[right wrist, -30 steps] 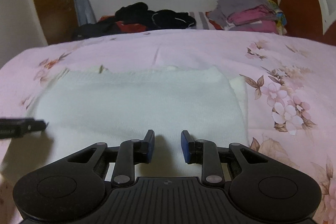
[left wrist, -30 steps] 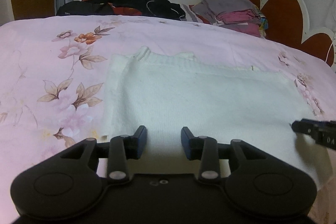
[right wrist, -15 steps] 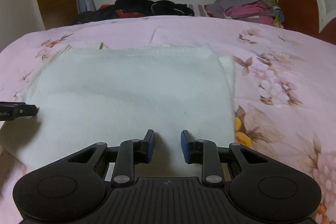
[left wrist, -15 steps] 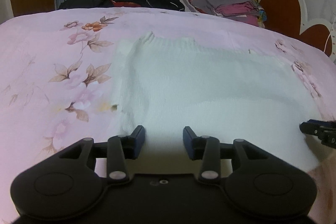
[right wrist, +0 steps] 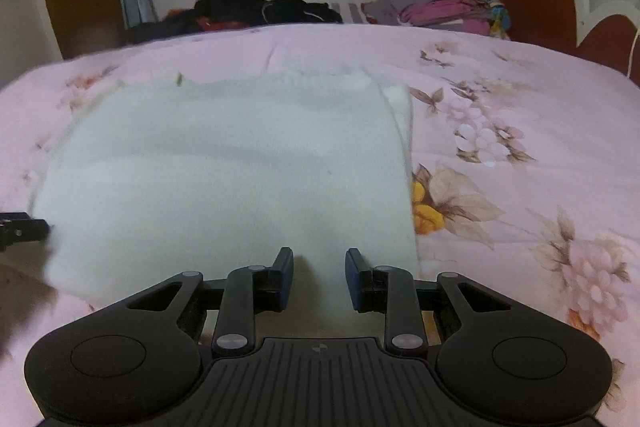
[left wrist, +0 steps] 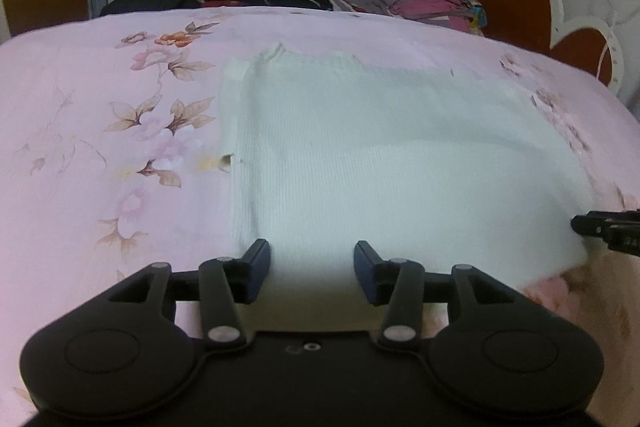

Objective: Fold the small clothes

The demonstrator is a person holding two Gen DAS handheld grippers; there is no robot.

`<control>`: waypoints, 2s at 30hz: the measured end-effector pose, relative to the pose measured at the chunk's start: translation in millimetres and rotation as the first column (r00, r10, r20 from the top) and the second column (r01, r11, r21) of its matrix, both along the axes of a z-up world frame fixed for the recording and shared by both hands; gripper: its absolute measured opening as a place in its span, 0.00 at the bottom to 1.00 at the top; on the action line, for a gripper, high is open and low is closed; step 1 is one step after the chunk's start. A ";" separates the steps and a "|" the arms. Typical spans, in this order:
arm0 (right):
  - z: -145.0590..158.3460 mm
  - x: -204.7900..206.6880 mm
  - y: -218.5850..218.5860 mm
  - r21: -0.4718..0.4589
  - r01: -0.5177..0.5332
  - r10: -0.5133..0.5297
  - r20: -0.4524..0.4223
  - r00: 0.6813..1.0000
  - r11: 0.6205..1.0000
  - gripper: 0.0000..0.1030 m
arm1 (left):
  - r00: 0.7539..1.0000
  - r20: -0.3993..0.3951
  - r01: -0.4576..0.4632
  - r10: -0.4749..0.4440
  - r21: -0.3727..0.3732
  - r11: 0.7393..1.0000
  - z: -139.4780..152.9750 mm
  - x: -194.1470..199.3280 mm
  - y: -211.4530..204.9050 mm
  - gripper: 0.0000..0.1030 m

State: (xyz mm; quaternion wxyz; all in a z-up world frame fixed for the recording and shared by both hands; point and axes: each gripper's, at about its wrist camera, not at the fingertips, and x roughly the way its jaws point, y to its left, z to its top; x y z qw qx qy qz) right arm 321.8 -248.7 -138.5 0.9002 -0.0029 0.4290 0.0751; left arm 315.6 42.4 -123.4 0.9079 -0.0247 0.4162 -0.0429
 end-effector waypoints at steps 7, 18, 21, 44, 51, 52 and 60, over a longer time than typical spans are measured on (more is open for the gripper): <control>15.7 -8.7 -2.6 0.060 0.036 -0.038 0.025 0.999 0.998 0.28 | 0.999 -0.036 -0.029 0.027 -0.068 0.997 10.0 -4.8 6.4 0.52; 28.6 -18.4 28.9 0.150 -0.013 0.008 0.032 0.999 0.989 0.49 | 0.991 -0.112 -0.102 0.077 -0.240 0.965 14.8 -26.5 11.7 0.58; 34.7 -22.6 37.8 0.149 -0.041 0.031 0.067 0.997 0.988 0.68 | 0.984 -0.144 -0.143 0.104 -0.296 0.944 12.8 -33.2 16.2 0.59; 29.6 37.7 80.2 0.140 -0.086 0.072 0.098 0.993 0.986 0.34 | 0.939 -0.111 -0.312 0.327 -0.677 0.666 -37.8 1.2 31.8 0.64; 12.2 73.9 104.7 0.094 -0.095 0.089 0.074 0.993 0.991 0.31 | 0.905 -0.142 -0.368 0.400 -0.732 0.573 -58.1 17.0 49.0 0.25; 6.1 74.9 107.8 0.072 -0.105 0.100 0.063 0.993 0.992 0.31 | 0.904 -0.142 -0.370 0.404 -0.734 0.570 -59.3 18.6 50.0 0.20; -0.6 73.0 110.9 0.031 -0.122 0.119 0.075 0.990 0.992 0.31 | 0.892 -0.130 -0.384 0.434 -0.724 0.573 -56.3 19.8 53.1 0.08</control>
